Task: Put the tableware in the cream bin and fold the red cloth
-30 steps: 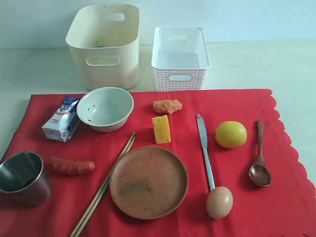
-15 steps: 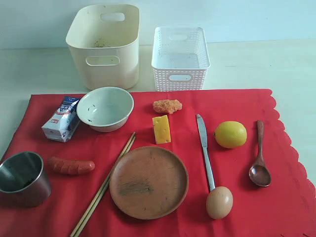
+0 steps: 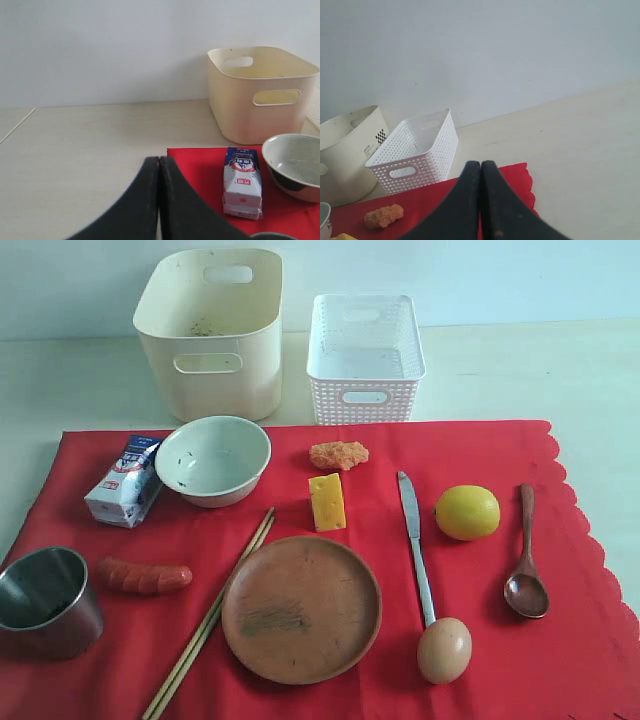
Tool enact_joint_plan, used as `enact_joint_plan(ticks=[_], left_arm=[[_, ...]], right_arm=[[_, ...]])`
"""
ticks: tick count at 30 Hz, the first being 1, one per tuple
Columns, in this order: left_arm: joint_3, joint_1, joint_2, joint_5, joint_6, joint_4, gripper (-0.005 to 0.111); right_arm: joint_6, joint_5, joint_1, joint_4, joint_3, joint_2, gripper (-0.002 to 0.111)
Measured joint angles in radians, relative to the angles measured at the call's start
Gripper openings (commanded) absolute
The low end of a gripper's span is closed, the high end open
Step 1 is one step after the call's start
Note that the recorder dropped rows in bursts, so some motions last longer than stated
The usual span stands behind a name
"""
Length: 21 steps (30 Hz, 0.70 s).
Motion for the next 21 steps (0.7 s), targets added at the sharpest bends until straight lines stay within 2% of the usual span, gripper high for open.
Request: enact_joint_plan(ticks=[17,21], left_arm=[[0.0,0.0,0.0,0.0,0.0,0.0,0.001],[0.0,0.0,0.0,0.0,0.0,0.0,0.001]], right_arm=[[0.027,-0.088,0.0,0.031,0.0,0.0,0.0],[0.027,-0.086,0.0,0.031,-0.031,0.06,0.0]])
